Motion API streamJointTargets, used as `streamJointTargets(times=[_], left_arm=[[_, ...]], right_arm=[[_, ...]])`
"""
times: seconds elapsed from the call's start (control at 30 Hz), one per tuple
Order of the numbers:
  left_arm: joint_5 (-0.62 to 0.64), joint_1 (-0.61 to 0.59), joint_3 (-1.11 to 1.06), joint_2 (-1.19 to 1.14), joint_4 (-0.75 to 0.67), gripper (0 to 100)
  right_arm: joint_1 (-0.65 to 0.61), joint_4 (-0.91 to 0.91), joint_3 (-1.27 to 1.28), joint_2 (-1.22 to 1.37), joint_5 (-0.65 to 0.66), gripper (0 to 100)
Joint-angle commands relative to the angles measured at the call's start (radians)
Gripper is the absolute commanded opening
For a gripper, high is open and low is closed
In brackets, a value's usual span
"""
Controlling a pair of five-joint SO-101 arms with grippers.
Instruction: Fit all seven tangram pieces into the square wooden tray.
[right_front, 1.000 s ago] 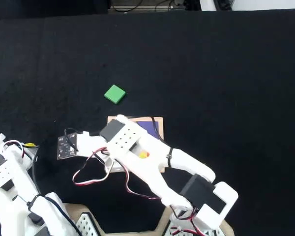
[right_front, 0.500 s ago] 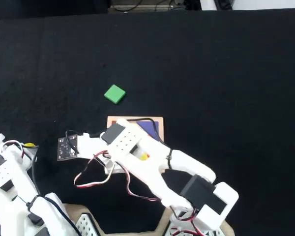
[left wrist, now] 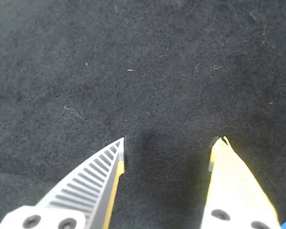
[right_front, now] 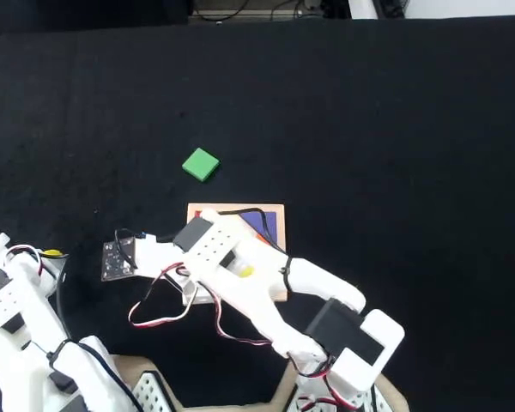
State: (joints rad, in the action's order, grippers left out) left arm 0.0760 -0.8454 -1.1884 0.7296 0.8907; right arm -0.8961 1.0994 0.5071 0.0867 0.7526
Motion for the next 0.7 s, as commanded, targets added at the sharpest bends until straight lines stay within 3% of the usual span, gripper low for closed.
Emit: streamJointTargets(times=[0.0, 0.4, 0.67], left_arm=[[0.002, 0.015, 0.002, 0.011, -0.015, 28], [0.002, 0.015, 0.002, 0.011, -0.015, 28], [0.002, 0.015, 0.002, 0.011, -0.015, 28]], right_arm=[[-0.008, -0.017, -0.016, 0.002, -0.005, 18.4], [-0.006, -0.011, -0.036, 0.002, -0.008, 0.9], [-0.006, -0.012, -0.053, 0.002, -0.009, 1.1]])
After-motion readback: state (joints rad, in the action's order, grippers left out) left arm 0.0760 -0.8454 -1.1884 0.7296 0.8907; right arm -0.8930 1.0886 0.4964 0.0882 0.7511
